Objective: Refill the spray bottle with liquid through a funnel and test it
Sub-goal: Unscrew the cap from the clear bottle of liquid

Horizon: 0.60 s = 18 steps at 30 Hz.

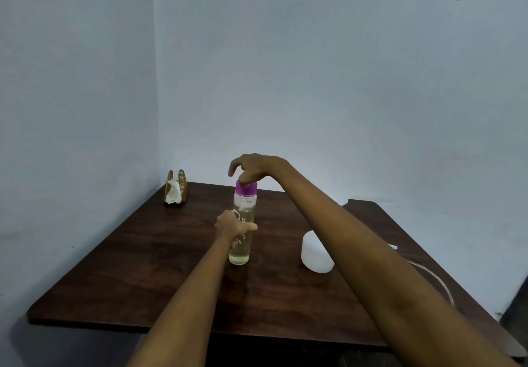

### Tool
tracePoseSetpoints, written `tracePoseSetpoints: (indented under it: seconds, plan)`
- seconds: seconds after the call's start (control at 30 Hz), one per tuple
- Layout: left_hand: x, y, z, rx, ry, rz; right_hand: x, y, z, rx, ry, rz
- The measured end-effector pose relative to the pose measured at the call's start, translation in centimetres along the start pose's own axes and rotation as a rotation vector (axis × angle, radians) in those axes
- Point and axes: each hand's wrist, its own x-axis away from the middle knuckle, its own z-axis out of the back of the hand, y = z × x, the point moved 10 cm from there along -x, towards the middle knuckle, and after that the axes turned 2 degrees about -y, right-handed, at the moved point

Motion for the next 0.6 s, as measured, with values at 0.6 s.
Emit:
tracePoseSetpoints:
  seconds: [0.6]
  plan:
    - [0.6,0.4,0.1,-0.073,0.004,-0.003,-0.5,2.5,-1.9,0.08,0.103,-0.174]
